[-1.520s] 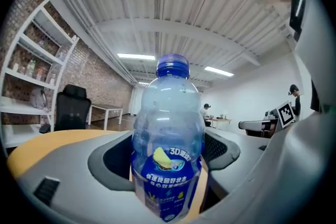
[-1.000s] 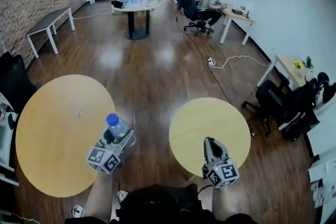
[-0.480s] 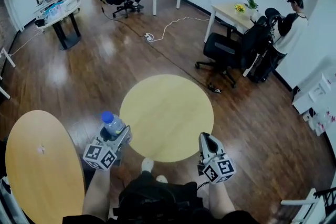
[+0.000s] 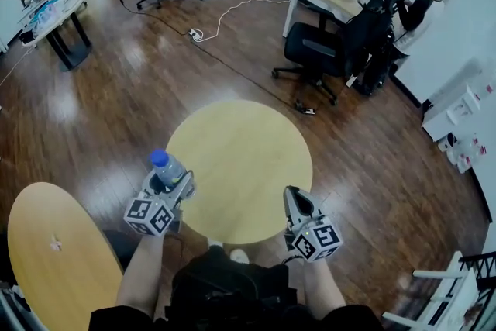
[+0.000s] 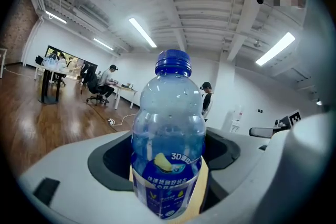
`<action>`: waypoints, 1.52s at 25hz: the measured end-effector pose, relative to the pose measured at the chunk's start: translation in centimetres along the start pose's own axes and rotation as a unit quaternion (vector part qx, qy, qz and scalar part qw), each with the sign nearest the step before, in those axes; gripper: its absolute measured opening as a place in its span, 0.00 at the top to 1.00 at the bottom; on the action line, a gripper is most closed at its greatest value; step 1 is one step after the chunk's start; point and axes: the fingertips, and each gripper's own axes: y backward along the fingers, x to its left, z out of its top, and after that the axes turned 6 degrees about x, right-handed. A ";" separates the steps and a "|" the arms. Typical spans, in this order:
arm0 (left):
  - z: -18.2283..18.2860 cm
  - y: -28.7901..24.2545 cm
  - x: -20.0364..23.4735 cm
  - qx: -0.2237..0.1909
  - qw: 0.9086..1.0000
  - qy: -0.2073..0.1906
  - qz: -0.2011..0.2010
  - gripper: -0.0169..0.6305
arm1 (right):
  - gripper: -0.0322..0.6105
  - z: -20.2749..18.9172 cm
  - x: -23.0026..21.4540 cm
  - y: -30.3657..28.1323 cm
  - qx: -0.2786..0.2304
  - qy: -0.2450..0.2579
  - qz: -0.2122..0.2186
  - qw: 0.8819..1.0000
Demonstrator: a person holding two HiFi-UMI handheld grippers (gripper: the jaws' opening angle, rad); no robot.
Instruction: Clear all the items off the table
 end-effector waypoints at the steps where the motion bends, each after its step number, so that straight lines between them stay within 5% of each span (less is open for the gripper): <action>1: -0.1 -1.0 0.5 0.008 1.000 0.000 -0.001 0.40 | 0.95 -0.1 0.0 -1.0 0.006 -0.007 -0.001 1.000; 10: -3.2 -8.9 3.5 0.073 0.996 -0.042 -0.016 0.40 | 0.95 -1.5 0.9 -8.2 0.061 -0.032 0.004 0.998; 22: -4.4 -18.6 4.8 0.085 0.992 -0.081 -0.054 0.40 | 0.95 -5.2 -2.3 -9.9 0.099 -0.094 -0.040 0.990; 29: -6.8 -19.3 3.7 0.090 0.985 -0.130 -0.063 0.40 | 0.95 -6.3 -3.3 -10.0 0.106 -0.089 -0.068 0.988; 38: -8.2 -18.4 2.9 0.106 0.985 -0.128 -0.050 0.40 | 0.95 -6.7 -2.0 -10.6 0.111 -0.093 -0.039 0.989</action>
